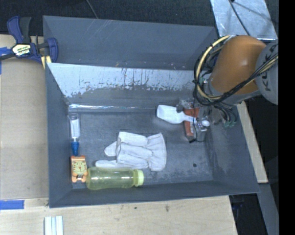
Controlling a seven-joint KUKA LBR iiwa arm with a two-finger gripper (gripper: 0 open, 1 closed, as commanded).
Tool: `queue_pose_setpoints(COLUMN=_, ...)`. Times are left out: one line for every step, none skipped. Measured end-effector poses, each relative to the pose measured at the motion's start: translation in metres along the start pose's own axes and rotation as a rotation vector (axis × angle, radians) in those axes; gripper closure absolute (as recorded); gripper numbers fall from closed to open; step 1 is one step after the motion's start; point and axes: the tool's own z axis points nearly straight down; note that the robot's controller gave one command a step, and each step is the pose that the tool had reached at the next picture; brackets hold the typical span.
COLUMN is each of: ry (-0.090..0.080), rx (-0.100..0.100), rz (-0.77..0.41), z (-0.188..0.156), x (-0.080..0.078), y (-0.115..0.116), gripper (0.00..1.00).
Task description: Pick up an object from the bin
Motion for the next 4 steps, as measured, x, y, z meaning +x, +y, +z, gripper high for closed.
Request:
queue_pose_setpoints(ry=-0.004, rx=0.004, rz=0.177, z=-0.003, x=-0.001, y=-0.016, gripper=0.0)
queue_pose_setpoints(ry=-0.006, rx=0.004, rz=0.338, z=0.006, x=-0.008, y=-0.02, gripper=0.0)
queue_pose_setpoints(ry=-0.002, rx=0.004, rz=0.175, z=0.013, x=-0.006, y=-0.011, gripper=0.0)
queue_pose_setpoints(ry=-0.005, rx=0.004, rz=0.325, z=0.054, x=0.0, y=0.008, gripper=1.0)
